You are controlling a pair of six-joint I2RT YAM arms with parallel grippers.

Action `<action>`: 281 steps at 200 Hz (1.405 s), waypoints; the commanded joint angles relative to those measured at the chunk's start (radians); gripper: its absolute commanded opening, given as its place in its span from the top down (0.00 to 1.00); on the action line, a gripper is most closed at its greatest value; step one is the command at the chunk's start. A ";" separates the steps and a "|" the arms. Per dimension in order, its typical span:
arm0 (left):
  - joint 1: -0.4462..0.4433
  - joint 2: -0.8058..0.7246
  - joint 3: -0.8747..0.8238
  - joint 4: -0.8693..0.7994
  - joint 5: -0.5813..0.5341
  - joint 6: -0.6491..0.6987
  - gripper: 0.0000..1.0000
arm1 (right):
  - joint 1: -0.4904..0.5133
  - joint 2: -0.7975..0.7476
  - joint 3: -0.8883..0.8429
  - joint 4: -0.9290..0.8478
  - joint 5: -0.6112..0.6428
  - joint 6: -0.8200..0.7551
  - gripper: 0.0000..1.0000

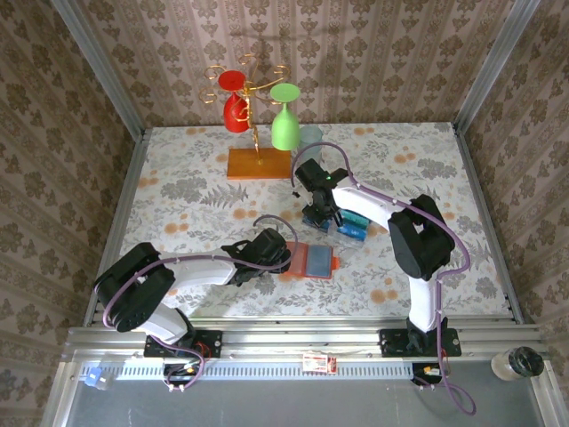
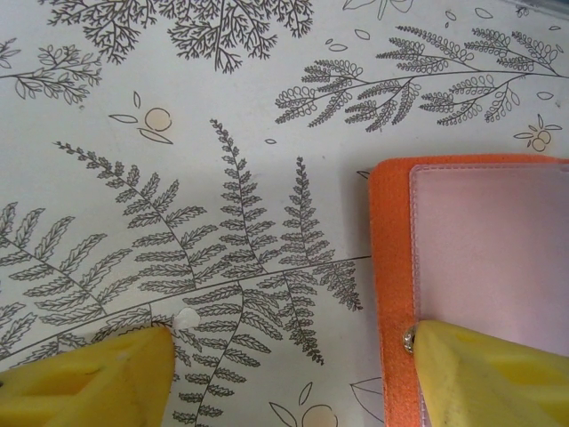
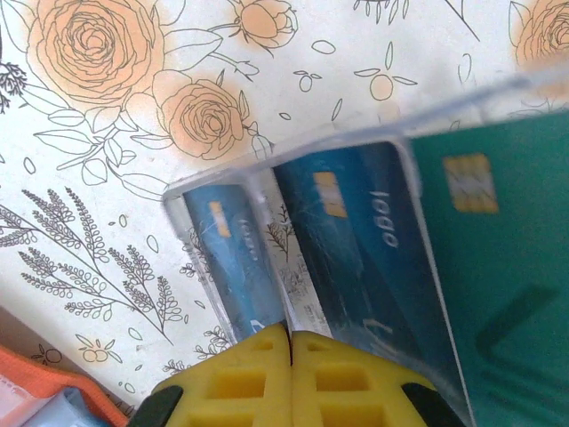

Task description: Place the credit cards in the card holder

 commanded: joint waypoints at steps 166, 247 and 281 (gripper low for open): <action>-0.022 -0.002 -0.030 -0.011 0.004 -0.051 0.27 | -0.060 -0.153 0.007 -0.033 -0.250 0.136 1.00; -0.031 -0.039 -0.051 -0.036 -0.036 -0.073 0.27 | -0.060 -0.317 -0.186 0.080 -0.401 0.326 1.00; -0.041 -0.051 -0.054 -0.052 -0.048 -0.078 0.27 | -0.060 -0.405 -0.374 0.237 -0.505 0.513 1.00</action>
